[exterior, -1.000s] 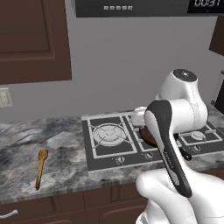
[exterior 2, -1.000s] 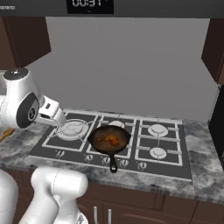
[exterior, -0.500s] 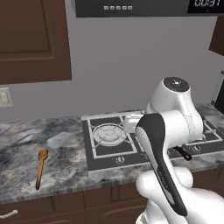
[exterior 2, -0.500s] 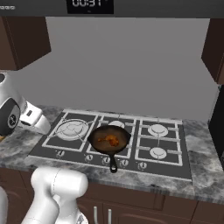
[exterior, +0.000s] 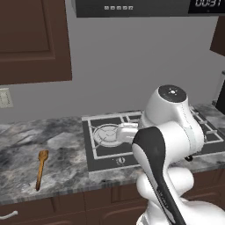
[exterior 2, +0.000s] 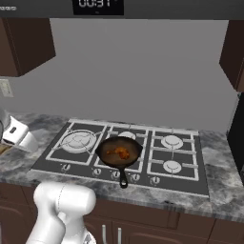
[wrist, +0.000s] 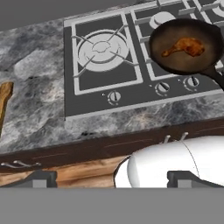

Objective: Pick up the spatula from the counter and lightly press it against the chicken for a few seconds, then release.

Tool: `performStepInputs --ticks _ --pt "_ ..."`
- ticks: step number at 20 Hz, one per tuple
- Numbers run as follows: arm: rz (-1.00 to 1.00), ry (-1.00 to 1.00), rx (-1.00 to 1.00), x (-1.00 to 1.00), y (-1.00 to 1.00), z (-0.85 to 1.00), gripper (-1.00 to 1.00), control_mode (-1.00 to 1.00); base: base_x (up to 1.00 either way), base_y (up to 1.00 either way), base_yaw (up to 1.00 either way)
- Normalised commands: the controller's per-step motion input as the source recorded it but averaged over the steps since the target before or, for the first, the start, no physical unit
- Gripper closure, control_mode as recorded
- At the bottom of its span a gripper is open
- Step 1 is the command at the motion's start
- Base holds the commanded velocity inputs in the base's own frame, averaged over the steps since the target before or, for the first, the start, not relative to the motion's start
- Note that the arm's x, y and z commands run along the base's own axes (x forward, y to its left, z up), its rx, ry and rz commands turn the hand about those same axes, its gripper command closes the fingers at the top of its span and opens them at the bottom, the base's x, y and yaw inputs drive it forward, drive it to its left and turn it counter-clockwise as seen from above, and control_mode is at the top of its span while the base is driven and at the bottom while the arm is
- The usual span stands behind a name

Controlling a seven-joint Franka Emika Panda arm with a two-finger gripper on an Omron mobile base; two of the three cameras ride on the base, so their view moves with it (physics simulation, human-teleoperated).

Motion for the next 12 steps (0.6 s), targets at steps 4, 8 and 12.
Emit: performStepInputs --ticks 4,8,12 --pt "0.0 0.0 0.01 -0.18 0.31 0.0 -1.0 -1.0 0.0 0.0 0.0" --pt "0.0 0.0 0.03 -0.07 0.28 0.0 -1.0 -1.0 0.0 0.0 0.0" --pt "0.0 -0.02 0.07 -0.01 0.24 -0.11 -1.0 -1.0 0.0 0.0 0.0"
